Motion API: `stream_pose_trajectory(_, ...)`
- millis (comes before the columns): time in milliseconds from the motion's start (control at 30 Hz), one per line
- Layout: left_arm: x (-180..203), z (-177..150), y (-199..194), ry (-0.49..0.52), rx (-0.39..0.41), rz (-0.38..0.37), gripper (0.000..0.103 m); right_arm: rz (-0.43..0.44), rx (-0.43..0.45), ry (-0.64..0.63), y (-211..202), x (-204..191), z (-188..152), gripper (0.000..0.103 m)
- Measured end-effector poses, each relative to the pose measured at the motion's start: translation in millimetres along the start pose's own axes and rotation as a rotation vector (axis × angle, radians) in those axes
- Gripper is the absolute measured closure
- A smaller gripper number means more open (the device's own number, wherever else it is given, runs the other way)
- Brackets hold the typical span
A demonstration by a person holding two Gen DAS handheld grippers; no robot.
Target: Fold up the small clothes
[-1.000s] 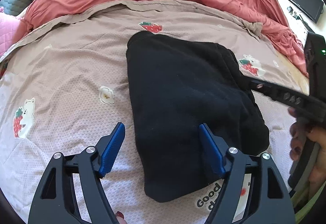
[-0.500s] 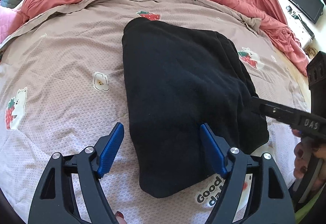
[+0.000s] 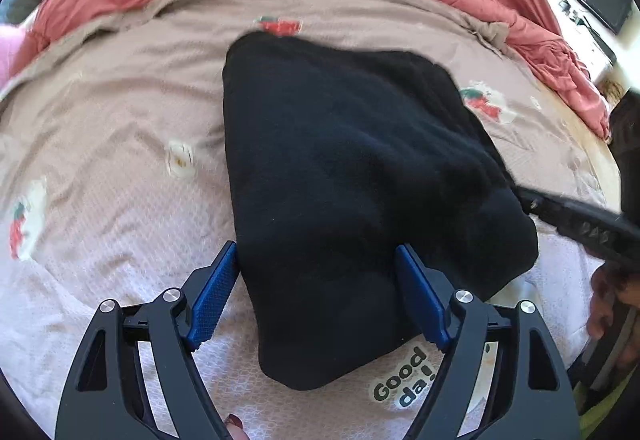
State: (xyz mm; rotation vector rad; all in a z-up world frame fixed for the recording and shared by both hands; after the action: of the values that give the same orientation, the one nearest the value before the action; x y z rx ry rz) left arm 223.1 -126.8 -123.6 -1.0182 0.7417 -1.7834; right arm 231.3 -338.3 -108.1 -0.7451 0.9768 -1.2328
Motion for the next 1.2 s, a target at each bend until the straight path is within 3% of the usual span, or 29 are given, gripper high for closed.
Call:
stream_pose_trajectory(167, -3, 0, 1, -0.003, -0.003, -0.014, 0.023, 0.02, 0.058, 0.033, -16, 5, 5, 0.094)
stream_pose_trajectory(300, -3, 0, 1, 0.003, -0.003, -0.017, 0.023, 0.108, 0.15, 0.006, -42, -7, 11, 0.063)
stream_pose_trajectory(400, -3, 0, 1, 0.002, 0.001, -0.02, 0.023, 0.138, 0.11, -0.034, -32, -19, 9, 0.057)
stream_pose_trajectory(500, -2, -1, 2, 0.006, 0.003, -0.018, 0.023, 0.107, 0.029, -0.035, -5, -21, 3, 0.059)
stream_pose_trajectory(567, -1, -1, 3, 0.011, 0.003, -0.015, 0.023, 0.18, 0.016, 0.003, 0, -19, 4, 0.094)
stream_pose_trajectory(633, 2, 1, 2, 0.016, 0.003, -0.009, 0.023, 0.231, 0.04, 0.035, -9, -19, 6, 0.096)
stream_pose_trajectory(767, 9, 9, -6, 0.014, 0.009, -0.032, 0.023, 0.194, 0.099, -0.012, -33, -19, 12, 0.097)
stream_pose_trajectory(967, 15, 3, 5, 0.059, -0.019, 0.013, 0.021, 0.127, 0.003, 0.01, -5, -4, 4, 0.097)
stream_pose_trajectory(1100, 12, -1, 8, 0.059, -0.023, 0.017, 0.02, 0.092, -0.002, 0.013, 0, -2, 4, 0.083)
stream_pose_trajectory(1200, 7, -1, 11, 0.034, -0.033, -0.004, 0.019, 0.093, -0.008, 0.018, 3, -2, 3, 0.081)
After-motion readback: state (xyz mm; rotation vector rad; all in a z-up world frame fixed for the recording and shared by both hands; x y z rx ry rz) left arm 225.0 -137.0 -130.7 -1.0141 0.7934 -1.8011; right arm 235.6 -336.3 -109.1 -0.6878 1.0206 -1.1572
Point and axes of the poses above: each gripper's, at about its wrist camera, not at the fingertips, and y roughly the way its jaws point, x to its right, z to its top, the point moved 3 cm from there along y, roughly the way its jaws point, and after that the axes turned 10 degrees about -z, right-handed, at the moved point
